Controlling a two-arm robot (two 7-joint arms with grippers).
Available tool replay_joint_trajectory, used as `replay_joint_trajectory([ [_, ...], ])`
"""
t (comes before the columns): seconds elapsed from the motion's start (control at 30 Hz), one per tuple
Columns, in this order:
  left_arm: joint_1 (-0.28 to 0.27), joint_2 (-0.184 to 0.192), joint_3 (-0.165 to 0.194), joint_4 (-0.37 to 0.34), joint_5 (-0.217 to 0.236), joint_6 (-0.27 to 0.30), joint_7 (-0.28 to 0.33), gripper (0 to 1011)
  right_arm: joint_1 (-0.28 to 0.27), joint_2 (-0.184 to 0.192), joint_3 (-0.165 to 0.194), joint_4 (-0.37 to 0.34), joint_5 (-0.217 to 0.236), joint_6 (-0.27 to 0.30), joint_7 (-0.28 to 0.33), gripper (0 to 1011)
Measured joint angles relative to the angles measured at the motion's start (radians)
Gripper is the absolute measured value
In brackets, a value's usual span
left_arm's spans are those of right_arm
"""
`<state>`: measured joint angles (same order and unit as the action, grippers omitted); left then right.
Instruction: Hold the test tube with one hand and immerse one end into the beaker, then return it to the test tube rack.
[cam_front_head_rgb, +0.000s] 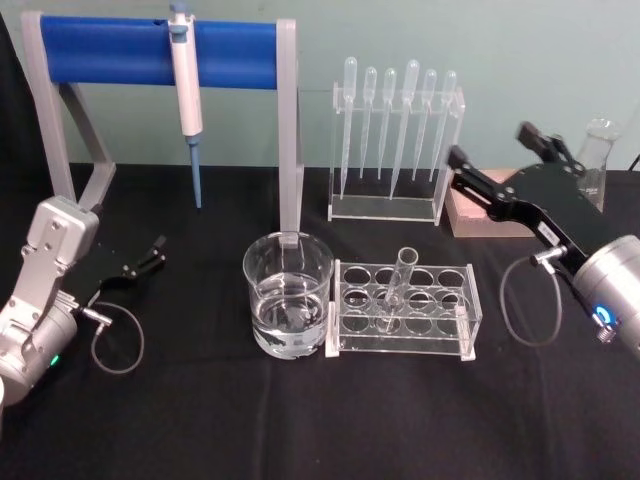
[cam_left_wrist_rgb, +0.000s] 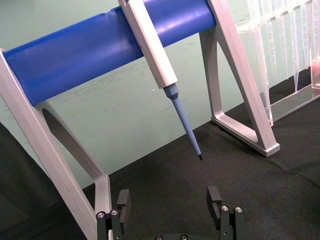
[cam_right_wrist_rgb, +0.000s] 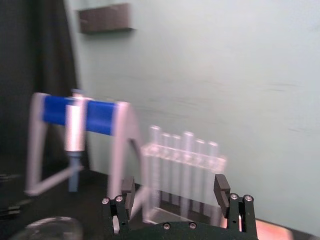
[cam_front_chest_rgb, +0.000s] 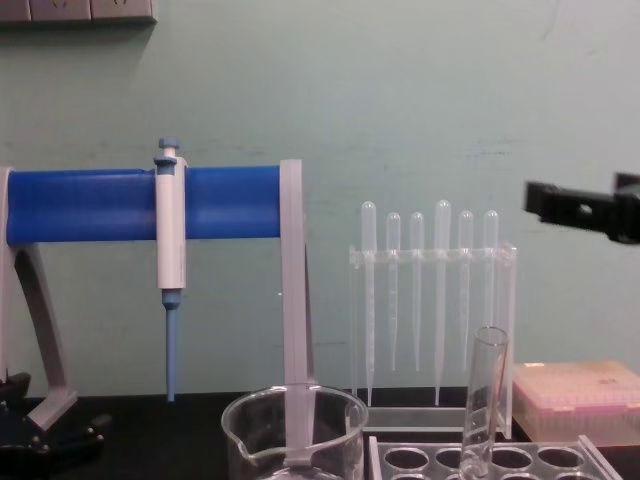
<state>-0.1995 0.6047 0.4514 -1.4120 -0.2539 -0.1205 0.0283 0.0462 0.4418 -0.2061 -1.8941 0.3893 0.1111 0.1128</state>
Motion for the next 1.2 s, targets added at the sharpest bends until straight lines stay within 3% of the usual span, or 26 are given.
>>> replay_joint_trajectory([
  [0.2, 0.000, 0.000, 0.000, 0.000, 0.000, 0.000, 0.000, 1000, -0.028, -0.050, 0.019, 0.067, -0.094, -0.053, -0.105, 1002],
  [0.47, 0.000, 0.000, 0.000, 0.000, 0.000, 0.000, 0.000, 1000, -0.038, -0.093, 0.037, 0.180, -0.160, -0.103, -0.159, 1002],
  [0.83, 0.000, 0.000, 0.000, 0.000, 0.000, 0.000, 0.000, 1000, -0.035, -0.127, 0.052, 0.254, -0.183, -0.109, -0.154, 1002],
  [1.2, 0.000, 0.000, 0.000, 0.000, 0.000, 0.000, 0.000, 1000, -0.035, -0.132, 0.056, 0.257, -0.182, -0.104, -0.140, 1002],
])
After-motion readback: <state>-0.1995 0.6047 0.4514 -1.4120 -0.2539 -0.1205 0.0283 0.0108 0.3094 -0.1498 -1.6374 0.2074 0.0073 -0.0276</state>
